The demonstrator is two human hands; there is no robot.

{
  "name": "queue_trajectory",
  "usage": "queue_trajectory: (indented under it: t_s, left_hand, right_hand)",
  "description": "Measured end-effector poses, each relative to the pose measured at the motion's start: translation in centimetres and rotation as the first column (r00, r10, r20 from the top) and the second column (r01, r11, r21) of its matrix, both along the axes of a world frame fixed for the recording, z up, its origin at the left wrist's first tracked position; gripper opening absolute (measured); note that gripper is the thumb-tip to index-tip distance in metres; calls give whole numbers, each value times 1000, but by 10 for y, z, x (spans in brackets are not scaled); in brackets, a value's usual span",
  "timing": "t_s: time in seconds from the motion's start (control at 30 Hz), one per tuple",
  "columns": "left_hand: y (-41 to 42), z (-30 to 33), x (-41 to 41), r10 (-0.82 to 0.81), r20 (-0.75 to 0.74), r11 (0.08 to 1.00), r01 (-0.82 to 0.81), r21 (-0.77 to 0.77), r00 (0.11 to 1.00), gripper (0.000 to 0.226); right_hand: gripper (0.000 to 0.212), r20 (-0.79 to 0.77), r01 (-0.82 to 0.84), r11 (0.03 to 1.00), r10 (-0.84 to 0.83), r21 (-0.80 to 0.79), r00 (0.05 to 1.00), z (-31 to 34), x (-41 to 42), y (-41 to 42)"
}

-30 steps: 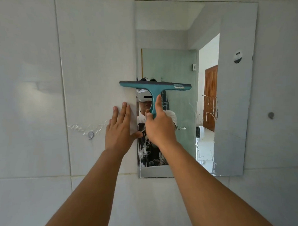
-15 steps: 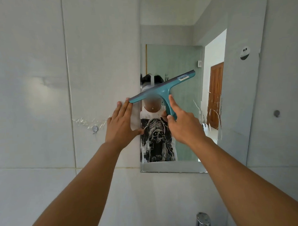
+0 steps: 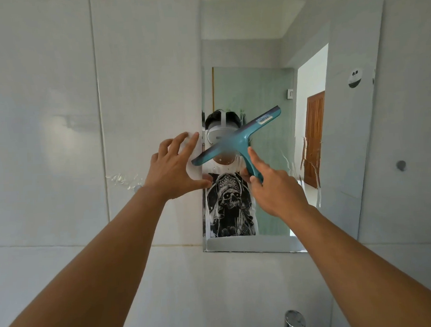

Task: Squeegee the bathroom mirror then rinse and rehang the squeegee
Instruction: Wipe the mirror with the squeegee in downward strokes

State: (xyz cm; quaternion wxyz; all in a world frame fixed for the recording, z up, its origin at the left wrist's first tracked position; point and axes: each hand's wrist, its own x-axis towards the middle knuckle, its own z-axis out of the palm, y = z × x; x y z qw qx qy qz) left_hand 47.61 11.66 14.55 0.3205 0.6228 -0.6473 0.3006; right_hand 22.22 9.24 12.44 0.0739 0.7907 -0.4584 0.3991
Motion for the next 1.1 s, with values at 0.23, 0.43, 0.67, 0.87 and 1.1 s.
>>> queue_trajectory:
  t_s: [0.23,0.43,0.67,0.87,1.1]
  left_hand:
    - [-2,7,-2,71,77,997,-67,-49,995,76]
    - [-9,2,-2,141,114,989,-134,-67,983,93]
    - [-13,0,-9,130,50,989,-126,-81,990,104]
    - [-9,5,-15,161,74,986,-158,-51,984,100]
    - [-6,5,-18,155,59,987,-152,-50,986,97]
  right_hand:
    - [67,-133,53,998,-57,-39,990,0,-21,-3]
    - [66,-227,75,994,-92,-83,969,7,-36,-2]
    - [62,-324,73,988,-113,-133,939,20,-66,-2]
    - [63,-338,101,984,-145,-146,930,16,-110,-16]
    - [65,-211,229,971,-238,-67,948,-7,-184,-33]
